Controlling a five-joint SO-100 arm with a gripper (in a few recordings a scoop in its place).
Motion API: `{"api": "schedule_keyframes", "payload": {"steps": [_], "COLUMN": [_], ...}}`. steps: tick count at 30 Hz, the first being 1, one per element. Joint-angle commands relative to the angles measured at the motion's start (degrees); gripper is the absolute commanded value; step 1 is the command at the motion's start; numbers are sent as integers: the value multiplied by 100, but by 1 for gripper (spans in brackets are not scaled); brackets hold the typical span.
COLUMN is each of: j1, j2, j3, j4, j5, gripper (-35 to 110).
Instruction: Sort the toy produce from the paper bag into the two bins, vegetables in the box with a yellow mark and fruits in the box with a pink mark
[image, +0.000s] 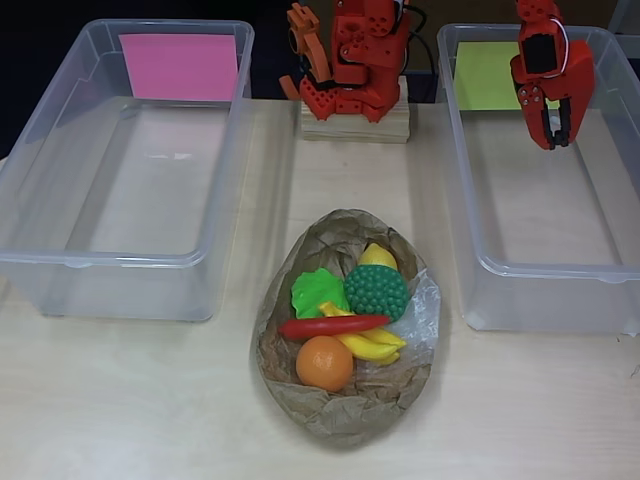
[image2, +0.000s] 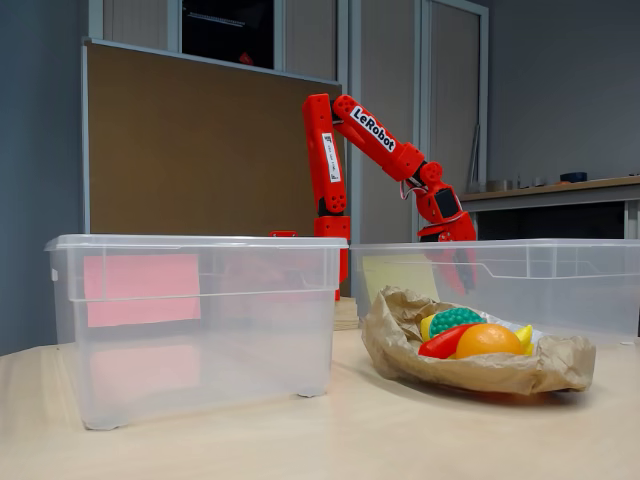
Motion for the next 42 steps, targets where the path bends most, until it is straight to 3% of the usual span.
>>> {"api": "schedule_keyframes", "payload": {"steps": [1, 8, 10, 19, 21, 27, 29, 37, 42], "j1": [3709, 3094, 2918, 2751, 3146, 5871, 6416, 6996, 7163], "j2": [9343, 9334, 9352, 9343, 9343, 8930, 8710, 8938, 7726], "j3": [2593, 3322, 3313, 3560, 3560, 3647, 3665, 3182, 2276], "j4": [1151, -510, -853, -1723, -1679, -1134, -993, 1257, 1459], "j5": [-15469, -15407, -15847, -15741, -15390, -12604, -12173, -13359, -14273], "gripper": [10, 0, 0, 0, 0, 0, 0, 2, 1]}}
